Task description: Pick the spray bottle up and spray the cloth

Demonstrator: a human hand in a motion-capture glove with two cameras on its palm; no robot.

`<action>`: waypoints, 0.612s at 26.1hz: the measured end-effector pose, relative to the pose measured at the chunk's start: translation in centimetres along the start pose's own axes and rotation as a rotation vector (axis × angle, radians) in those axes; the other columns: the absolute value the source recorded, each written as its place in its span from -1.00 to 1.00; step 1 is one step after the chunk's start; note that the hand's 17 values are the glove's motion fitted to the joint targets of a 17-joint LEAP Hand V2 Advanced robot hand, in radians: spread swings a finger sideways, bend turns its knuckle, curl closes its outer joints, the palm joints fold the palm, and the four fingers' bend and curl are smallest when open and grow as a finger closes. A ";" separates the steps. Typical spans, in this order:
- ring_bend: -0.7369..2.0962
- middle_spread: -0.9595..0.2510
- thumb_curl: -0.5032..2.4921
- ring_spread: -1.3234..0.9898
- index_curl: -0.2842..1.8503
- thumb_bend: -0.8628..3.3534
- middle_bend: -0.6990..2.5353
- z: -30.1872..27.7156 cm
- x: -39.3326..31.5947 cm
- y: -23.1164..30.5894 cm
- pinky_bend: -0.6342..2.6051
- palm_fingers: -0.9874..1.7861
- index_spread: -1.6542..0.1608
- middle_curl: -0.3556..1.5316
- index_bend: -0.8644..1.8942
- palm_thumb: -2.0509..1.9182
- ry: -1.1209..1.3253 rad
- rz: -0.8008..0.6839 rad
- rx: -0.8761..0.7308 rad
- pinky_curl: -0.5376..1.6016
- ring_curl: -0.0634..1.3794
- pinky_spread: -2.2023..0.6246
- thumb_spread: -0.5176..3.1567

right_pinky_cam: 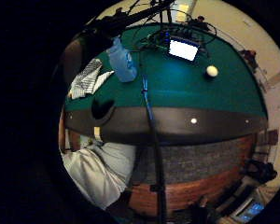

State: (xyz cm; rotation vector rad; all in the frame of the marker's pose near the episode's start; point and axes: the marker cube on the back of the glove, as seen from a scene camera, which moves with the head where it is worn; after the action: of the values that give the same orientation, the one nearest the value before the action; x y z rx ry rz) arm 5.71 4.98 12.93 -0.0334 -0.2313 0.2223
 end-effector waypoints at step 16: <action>-0.16 0.44 -0.48 0.07 -0.56 -0.60 -0.42 6.1 2.8 -3.5 -0.31 -0.02 0.36 -0.30 -0.28 0.28 -0.573 0.104 0.057 -0.20 -0.53 0.71 -0.20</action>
State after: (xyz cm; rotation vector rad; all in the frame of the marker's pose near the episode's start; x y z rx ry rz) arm 7.72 2.28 19.68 0.0765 -0.7946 0.3399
